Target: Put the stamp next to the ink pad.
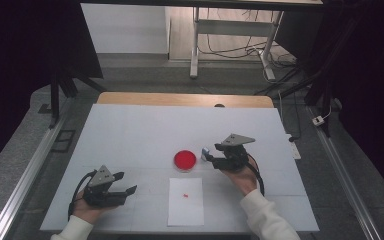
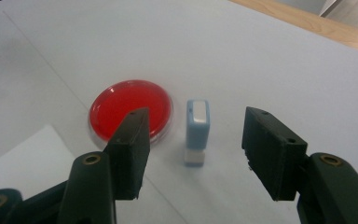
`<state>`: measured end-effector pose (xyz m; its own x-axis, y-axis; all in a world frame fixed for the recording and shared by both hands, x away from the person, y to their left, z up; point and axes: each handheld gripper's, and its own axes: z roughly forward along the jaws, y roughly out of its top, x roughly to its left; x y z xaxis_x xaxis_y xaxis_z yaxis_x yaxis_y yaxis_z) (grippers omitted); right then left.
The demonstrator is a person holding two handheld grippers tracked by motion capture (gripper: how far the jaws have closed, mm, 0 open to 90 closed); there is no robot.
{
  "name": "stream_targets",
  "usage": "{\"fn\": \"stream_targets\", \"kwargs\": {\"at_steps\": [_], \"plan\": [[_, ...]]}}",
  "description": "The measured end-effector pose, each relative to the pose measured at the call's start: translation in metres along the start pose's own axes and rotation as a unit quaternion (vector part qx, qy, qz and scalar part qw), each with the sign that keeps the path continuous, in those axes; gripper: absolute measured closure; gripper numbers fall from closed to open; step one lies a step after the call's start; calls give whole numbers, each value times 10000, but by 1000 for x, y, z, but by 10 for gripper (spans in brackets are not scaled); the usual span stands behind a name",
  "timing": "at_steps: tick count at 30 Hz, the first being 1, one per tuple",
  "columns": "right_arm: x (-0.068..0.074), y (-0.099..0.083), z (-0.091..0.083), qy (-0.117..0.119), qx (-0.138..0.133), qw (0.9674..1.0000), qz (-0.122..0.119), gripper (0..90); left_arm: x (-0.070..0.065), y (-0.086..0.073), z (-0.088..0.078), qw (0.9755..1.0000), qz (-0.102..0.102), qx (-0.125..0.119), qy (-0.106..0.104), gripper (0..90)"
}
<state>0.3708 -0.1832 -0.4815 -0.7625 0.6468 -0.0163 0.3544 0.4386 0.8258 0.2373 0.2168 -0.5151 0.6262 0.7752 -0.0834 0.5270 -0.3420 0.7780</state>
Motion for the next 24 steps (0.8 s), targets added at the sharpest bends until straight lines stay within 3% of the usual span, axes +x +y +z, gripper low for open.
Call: {"fn": "stream_targets", "kwargs": {"at_steps": [11, 24], "plan": [[-1, -33, -38, -89, -179, 9997, -122, 416, 0, 1, 2, 10000, 5, 18, -2, 307], [-15, -79, -93, -289, -283, 9992, 6, 421, -1, 1, 3, 10000, 28, 40, -27, 307]]}}
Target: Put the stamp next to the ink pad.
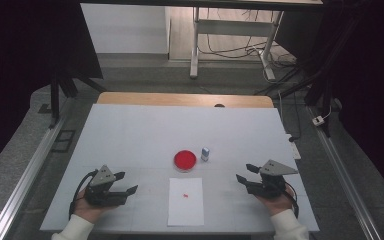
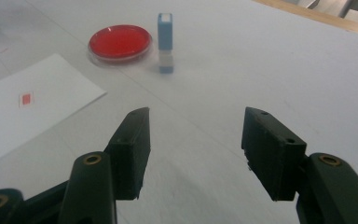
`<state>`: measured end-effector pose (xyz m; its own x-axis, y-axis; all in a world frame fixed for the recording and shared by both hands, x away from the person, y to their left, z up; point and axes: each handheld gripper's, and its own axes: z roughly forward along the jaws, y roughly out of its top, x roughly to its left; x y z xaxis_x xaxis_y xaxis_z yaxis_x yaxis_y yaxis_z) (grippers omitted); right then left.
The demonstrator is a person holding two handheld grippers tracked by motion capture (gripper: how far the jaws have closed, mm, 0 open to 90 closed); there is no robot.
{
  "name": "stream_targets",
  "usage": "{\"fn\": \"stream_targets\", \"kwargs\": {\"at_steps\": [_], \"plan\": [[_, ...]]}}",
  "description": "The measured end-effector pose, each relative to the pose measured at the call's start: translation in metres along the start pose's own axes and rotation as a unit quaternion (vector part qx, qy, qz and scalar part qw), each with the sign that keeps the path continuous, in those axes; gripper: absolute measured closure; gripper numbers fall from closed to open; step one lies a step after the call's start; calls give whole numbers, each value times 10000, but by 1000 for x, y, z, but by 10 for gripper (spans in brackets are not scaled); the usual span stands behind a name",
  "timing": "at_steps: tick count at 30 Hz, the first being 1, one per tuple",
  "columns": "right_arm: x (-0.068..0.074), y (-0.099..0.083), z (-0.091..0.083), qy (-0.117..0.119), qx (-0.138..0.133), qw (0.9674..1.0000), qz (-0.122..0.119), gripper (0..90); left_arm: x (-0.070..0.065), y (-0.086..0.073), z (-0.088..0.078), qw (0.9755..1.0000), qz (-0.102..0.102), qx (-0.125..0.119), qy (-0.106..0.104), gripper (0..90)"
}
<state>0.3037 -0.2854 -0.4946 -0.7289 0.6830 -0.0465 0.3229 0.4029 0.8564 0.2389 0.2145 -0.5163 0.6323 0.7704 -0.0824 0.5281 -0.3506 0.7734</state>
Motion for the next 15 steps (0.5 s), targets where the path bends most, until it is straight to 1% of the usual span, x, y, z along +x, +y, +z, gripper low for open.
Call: {"fn": "stream_targets", "kwargs": {"at_steps": [1, 2, 3, 5, 7, 8, 11, 12, 15], "plan": [[-1, -2, -4, -46, 15, 10000, 3, 421, 0, 0, 0, 10000, 4, 3, 1, 307], [-3, -5, -5, -24, -5, 10000, 21, 421, 0, 0, 0, 10000, 12, 8, -1, 307], [-4, -7, -8, -85, -6, 10000, 46, 421, 0, 0, 0, 10000, 10, 11, 2, 306], [-7, -12, -13, -44, 16, 10000, 85, 421, 0, 0, 0, 10000, 3, 2, 4, 306], [-8, -16, -15, -83, 31, 9999, 88, 422, 0, 0, 0, 10000, 4, 3, 8, 305], [-10, -17, -16, -52, 32, 9999, 81, 422, 0, 0, 0, 10000, 7, 8, 8, 305], [-9, -18, -15, -65, 66, 9999, 59, 422, 0, 0, 0, 10000, 20, 14, 9, 305], [-9, -18, -15, -31, 59, 10000, 45, 422, 0, 0, 0, 10000, 22, 15, 9, 305], [-7, -18, -12, -43, 103, 9999, -36, 422, 0, 0, 1, 10000, 23, 17, 13, 304]]}}
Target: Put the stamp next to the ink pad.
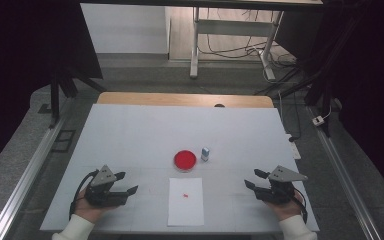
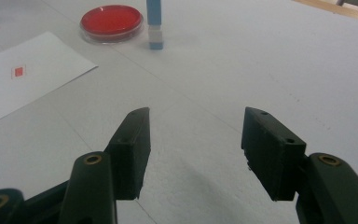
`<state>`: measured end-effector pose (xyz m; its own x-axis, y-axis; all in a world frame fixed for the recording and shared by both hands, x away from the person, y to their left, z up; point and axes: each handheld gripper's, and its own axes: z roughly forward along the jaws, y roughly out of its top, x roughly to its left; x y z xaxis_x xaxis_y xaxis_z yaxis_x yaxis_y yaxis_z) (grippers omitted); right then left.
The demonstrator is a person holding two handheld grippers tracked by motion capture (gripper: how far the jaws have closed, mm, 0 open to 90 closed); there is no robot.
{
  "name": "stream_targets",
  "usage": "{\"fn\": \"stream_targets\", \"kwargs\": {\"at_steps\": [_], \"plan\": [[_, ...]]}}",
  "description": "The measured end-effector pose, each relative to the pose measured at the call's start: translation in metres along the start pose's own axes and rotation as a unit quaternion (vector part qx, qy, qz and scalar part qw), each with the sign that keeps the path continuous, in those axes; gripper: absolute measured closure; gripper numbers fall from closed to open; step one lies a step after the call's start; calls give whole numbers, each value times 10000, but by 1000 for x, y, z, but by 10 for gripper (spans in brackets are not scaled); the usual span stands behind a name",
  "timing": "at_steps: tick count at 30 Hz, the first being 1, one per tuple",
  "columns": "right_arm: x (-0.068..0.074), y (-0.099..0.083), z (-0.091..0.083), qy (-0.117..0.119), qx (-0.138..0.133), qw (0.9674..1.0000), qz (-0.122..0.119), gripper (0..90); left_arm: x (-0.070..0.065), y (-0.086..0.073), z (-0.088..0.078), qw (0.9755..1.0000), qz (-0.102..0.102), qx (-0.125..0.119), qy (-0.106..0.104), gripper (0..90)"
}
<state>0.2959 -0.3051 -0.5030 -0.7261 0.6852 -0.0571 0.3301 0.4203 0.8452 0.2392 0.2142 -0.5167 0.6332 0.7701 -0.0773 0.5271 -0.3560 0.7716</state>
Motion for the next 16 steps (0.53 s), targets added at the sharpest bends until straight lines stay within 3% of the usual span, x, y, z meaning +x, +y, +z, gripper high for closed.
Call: {"fn": "stream_targets", "kwargs": {"at_steps": [16], "plan": [[1, 0, 1, 26, -1, 10000, -37, 424, 0, 0, 0, 10000, -3, 7, -3, 303]]}}
